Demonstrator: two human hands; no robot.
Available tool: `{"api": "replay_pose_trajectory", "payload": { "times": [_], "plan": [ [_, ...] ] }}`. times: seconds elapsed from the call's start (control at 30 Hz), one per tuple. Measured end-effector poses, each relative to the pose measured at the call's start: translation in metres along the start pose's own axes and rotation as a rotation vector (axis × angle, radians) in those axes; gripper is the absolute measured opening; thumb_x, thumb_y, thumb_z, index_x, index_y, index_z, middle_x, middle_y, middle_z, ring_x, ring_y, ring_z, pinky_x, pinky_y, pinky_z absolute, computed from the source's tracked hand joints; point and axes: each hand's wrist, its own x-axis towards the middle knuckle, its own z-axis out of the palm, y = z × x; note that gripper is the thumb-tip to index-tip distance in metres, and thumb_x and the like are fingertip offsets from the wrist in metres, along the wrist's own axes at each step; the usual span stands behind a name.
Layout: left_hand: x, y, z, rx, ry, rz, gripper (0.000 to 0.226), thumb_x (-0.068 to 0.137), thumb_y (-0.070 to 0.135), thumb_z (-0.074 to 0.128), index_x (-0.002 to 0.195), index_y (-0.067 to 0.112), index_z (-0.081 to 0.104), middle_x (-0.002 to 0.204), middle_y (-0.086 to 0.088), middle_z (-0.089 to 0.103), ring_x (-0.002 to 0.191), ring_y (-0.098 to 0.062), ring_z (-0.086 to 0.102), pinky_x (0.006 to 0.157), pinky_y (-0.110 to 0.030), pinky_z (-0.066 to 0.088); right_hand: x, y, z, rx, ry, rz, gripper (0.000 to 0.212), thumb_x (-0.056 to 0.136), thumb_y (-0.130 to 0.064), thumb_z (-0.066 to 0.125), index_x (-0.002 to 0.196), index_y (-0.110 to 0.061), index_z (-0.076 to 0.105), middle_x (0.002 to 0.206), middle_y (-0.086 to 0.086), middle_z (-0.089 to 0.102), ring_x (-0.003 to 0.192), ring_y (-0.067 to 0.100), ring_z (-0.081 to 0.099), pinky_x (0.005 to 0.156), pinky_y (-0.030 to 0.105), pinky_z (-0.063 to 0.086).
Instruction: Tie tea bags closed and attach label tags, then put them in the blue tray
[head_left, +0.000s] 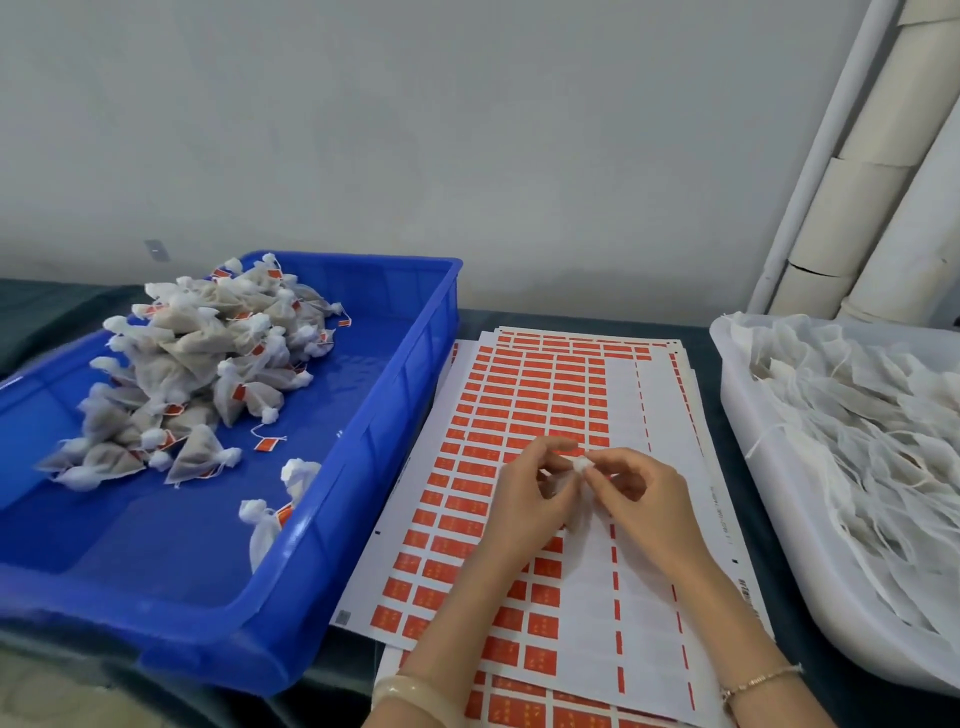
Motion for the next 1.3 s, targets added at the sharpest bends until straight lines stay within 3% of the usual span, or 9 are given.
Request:
{"api": "replay_pose_trajectory", "payload": {
  "times": [0.1,0.33,0.53,0.73,0.87,1.0,1.13,1.23,1.3],
  "plan": [
    [-0.001,0.005,-0.001,0.098,0.003,0.002,0.021,0.092,0.025,0.063,0.112,0.026,0.067,0.102,0.011,0.068,0.090,-0.003,0.063,0.083,-0.017,0.054,0.000,-0.002,0.000,-0.025,-0.006,-0.002,0.017,0.077,-0.048,0.063,0.090,-0.038,0.059,0.088,-0.026,0.064,0.080,-0.005,0.064,0.059,0.003,0.045],
    [-0.014,0.025,-0.010,0.290,0.031,-0.014,0.015,0.094,0.029,0.058,0.105,0.023,0.068,0.105,0.008,0.063,0.089,-0.007,0.057,0.080,-0.014,0.048,-0.006,-0.014,-0.003,-0.018,-0.067,-0.009,0.012,0.086,-0.029,0.066,0.096,-0.031,0.059,0.096,-0.014,0.067,0.083,0.009,0.067,0.078,0.023,0.056],
    [-0.025,0.080,-0.074,0.337,0.189,0.117,0.010,0.092,0.028,0.061,0.101,0.028,0.065,0.093,0.016,0.059,0.079,-0.003,0.057,0.072,-0.012,0.047,-0.006,-0.098,0.012,0.105,-0.013,-0.181,0.014,0.079,-0.040,0.064,0.090,-0.036,0.058,0.087,-0.023,0.064,0.082,0.000,0.066,0.062,0.006,0.049],
    [-0.033,0.107,-0.173,0.566,0.304,0.254,0.012,0.092,0.022,0.059,0.098,0.021,0.070,0.088,0.006,0.060,0.081,-0.013,0.055,0.070,-0.030,0.049,0.004,-0.167,0.063,0.237,-0.161,-0.305,0.015,0.086,-0.018,0.071,0.092,-0.024,0.059,0.085,-0.011,0.068,0.077,0.000,0.068,0.064,0.013,0.054],
    [-0.028,0.090,-0.218,0.678,0.313,0.206,0.016,0.092,0.010,0.058,0.094,0.017,0.072,0.089,-0.001,0.061,0.076,-0.018,0.059,0.069,-0.034,0.050,0.013,-0.185,0.111,0.213,-0.264,-0.296,0.015,0.087,-0.022,0.071,0.092,-0.013,0.060,0.082,-0.003,0.070,0.072,0.005,0.069,0.067,0.016,0.056],
    [-0.015,0.063,-0.243,0.783,0.361,0.081,0.020,0.088,0.007,0.059,0.092,0.018,0.075,0.081,-0.002,0.057,0.070,-0.014,0.050,0.061,-0.021,0.032,0.023,-0.191,0.149,-0.005,-0.299,-0.335,0.017,0.091,-0.027,0.064,0.093,-0.010,0.059,0.082,0.001,0.069,0.075,0.011,0.066,0.073,0.027,0.057],
    [-0.009,0.046,-0.245,0.807,0.234,-0.087,0.019,0.084,0.003,0.053,0.080,0.011,0.070,0.068,-0.005,0.063,0.065,-0.021,0.057,0.052,-0.023,0.035,0.026,-0.193,0.170,-0.357,-0.345,-0.377,0.021,0.095,-0.026,0.055,0.100,-0.007,0.060,0.093,0.011,0.068,0.091,0.028,0.060,0.081,0.044,0.050],
    [-0.008,0.038,-0.241,0.936,-0.023,-0.276,0.016,0.085,0.006,0.050,0.085,0.010,0.065,0.086,-0.011,0.068,0.082,-0.030,0.062,0.066,-0.035,0.046,0.023,-0.194,0.177,-0.546,-0.444,-0.384,0.025,0.092,-0.025,0.056,0.098,-0.003,0.066,0.095,0.015,0.068,0.094,0.031,0.058,0.083,0.038,0.045],
    [-0.009,0.037,-0.238,0.904,-0.164,-0.376,0.013,0.087,0.009,0.050,0.076,0.009,0.056,0.081,-0.011,0.064,0.079,-0.029,0.059,0.067,-0.036,0.045,0.022,-0.195,0.177,-0.624,-0.491,-0.371,0.028,0.090,-0.028,0.056,0.090,-0.002,0.067,0.084,0.013,0.065,0.085,0.028,0.057,0.086,0.035,0.043]
  ]
}}
